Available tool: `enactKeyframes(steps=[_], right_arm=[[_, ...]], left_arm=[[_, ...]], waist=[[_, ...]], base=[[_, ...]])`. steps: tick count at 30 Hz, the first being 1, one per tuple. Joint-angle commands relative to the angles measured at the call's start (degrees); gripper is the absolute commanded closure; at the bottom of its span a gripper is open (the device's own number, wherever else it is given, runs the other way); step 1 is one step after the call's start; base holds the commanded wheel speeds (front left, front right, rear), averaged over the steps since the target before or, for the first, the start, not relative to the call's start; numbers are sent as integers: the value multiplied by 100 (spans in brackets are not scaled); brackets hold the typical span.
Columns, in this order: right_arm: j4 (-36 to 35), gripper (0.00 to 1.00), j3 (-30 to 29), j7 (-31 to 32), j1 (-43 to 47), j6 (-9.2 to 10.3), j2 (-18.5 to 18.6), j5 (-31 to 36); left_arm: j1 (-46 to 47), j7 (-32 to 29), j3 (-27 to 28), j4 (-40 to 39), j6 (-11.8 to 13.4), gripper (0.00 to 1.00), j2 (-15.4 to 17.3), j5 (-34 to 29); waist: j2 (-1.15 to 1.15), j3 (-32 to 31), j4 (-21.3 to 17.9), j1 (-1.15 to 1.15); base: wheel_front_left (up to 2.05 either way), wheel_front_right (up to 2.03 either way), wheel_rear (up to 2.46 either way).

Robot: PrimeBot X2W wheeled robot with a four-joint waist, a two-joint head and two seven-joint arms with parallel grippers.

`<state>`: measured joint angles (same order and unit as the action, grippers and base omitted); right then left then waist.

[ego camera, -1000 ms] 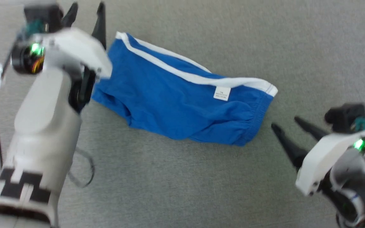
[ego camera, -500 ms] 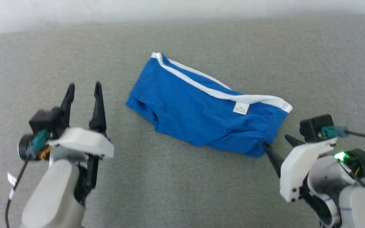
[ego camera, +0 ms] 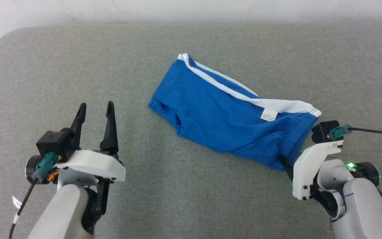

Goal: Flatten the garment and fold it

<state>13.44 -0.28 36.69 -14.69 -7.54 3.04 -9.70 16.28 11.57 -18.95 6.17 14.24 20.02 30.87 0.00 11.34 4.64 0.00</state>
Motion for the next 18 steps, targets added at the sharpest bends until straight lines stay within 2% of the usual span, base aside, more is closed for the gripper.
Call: enactKeyframes(steps=[1, 5, 6, 7, 8, 14, 18], right_arm=[[170, 0, -12, -50, -105, 5, -15, -70], [710, 0, 170, -222, -310, 5, -15, -197], [806, 58, 233, -264, -359, 5, -15, -212], [878, 88, 281, -329, -404, 5, -15, -238], [950, 100, 337, -361, -442, 5, -15, -258], [1045, 100, 502, -476, -563, 5, -15, -300], [896, 100, 649, -506, -600, 5, -16, -336]], left_arm=[[-99, -17, -21, -40, 38, 0, -4, 23], [-132, -36, -53, -32, 25, 0, -14, 54], [-136, -41, -60, -24, 19, 0, -15, 63], [-139, -50, -67, -16, 11, 0, -16, 74], [-140, -56, -71, -12, 5, 0, -14, 82], [43, -342, -150, 79, -69, 0, -59, 213], [623, -1136, -328, 397, -89, 0, -146, 343]], waist=[[0, 5, 20, 0], [0, 11, 23, 0], [0, 11, 25, 0], [0, 14, 24, 0], [0, 17, 20, 0], [0, 36, -48, 0], [0, 108, -181, 0]], base=[[0, 0, 0], [0, 0, 0], [0, 0, 0], [0, 0, 0], [0, 0, 0], [0, 0, 0], [0, 0, 0]])
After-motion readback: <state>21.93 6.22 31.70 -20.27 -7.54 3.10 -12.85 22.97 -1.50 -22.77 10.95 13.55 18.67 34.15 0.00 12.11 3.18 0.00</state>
